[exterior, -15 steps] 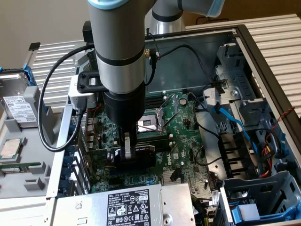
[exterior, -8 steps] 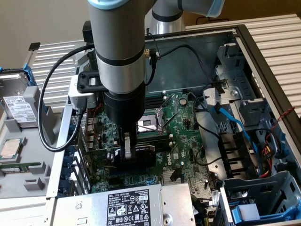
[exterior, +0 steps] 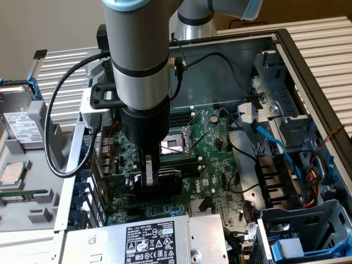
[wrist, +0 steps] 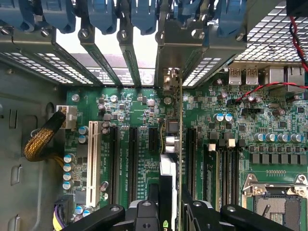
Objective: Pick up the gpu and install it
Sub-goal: 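Insert the gpu into the slot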
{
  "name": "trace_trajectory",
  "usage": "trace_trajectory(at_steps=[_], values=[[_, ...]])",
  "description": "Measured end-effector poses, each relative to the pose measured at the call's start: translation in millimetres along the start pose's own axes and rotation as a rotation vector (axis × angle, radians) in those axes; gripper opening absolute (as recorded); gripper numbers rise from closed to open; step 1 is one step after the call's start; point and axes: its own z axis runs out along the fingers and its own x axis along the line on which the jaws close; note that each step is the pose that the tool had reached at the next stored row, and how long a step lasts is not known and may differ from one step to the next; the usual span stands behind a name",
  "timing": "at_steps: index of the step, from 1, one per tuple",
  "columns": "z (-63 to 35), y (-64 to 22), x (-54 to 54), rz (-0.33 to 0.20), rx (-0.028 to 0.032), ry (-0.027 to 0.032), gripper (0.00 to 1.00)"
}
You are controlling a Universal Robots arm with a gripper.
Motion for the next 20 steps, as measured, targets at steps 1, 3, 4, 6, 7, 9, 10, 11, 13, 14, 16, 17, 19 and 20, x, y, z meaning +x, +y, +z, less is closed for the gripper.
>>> trace_trajectory(at_steps=[1, 3, 4, 6, 7, 9, 10, 11, 13, 14, 16, 17, 19, 20], values=[[0.0, 0.0, 0.0, 0.0, 0.0, 0.0, 0.27], [0.0, 0.0, 0.0, 0.0, 0.0001, -0.0001, 0.27], [0.0, 0.0, 0.0, 0.0, 0.0001, -0.0001, 0.27], [0.3, 0.0, 0.1, 0.0, 0.0, 0.0001, 0.27], [0.7, -0.1, 0.1, 0.0, -0.0001, 0.0003, 0.27], [1.3, -0.1, 0.1, 0.0, -0.0003, 0.0005, 0.27], [1.4, -0.1, 0.1, 0.0, -0.0002, 0.0004, 0.27], [1.5, -0.1, 0.1, 0.0, -0.0001, 0.0002, 0.27], [1.7, -0.1, 0.1, 0.0, 0.0003, 0.0, 0.27], [2.4, 0.2, -0.1, 0.0, 0.0016, -0.0001, 0.27], [3.1, 0.1, -0.1, 0.0, 0.0046, -0.0003, 0.27], [2.8, 0.0, -0.1, 0.0, 0.0044, 0.0003, 0.27], [2.5, 0.0, 0.1, 0.0, 0.0041, 0.001, 0.27], [2.5, 0.0, 0.1, 0.0, 0.0041, 0.0011, 0.27]])
